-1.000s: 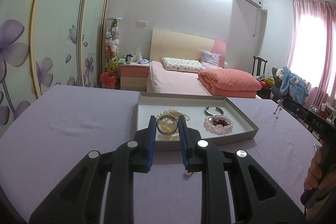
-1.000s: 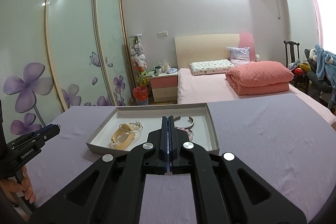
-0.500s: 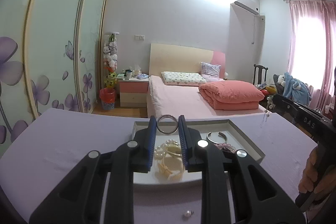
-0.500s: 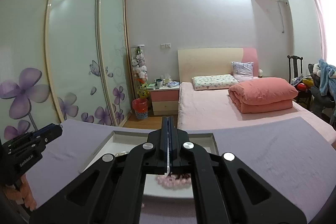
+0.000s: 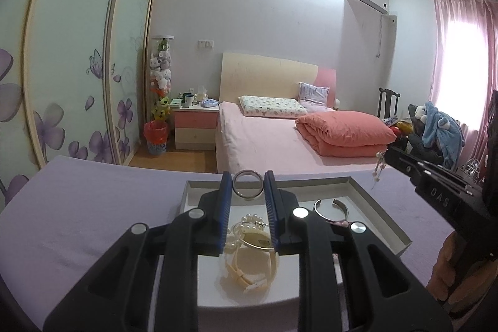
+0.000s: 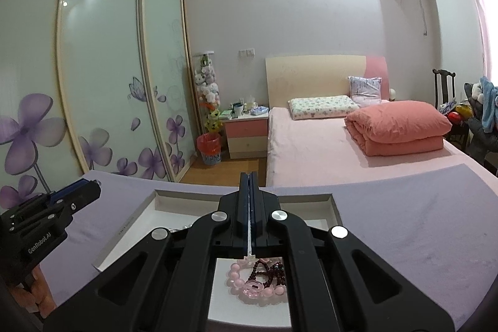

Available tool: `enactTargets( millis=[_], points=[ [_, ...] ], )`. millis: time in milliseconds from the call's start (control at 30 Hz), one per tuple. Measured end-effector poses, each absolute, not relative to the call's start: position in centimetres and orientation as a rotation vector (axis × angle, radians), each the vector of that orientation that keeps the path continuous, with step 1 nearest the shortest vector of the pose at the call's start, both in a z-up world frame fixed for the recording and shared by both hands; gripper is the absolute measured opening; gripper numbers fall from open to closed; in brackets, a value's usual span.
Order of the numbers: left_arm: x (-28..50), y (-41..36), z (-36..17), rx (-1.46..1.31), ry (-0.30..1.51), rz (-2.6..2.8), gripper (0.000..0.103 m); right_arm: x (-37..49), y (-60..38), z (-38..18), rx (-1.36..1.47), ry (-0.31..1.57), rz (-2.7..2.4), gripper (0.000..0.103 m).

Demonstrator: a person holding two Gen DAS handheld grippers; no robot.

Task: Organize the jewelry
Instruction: 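Carry the ring and earring over the grey tray with both tools, then open both tools to drop the ring and earring into the tray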

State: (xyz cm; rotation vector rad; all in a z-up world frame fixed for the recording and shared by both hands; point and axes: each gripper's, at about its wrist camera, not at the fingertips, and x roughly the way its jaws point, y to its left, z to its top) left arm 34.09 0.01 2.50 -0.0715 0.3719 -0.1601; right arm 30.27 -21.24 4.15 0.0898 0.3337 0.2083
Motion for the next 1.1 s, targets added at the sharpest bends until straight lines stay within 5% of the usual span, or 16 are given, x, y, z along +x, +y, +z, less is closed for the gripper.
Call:
enactTargets(
  millis=[167, 300, 1100],
  points=[
    [35.0, -0.1, 1.5, -0.072, 0.389, -0.167, 0.022, 31.3, -20.9, 3.0, 0.097, 0.379, 0.229, 0.006],
    [35.8, -0.1, 0.8, -0.073, 0.405, -0.177, 0.022, 31.7, -20.9, 2.6, 0.097, 0.397, 0.225, 0.039],
    [39.2, 0.4, -3.4, -0.112, 0.519, -0.189, 0.033, 32.3, -21.0, 1.9, 0.111, 0.436, 0.229, 0.039]
  ],
)
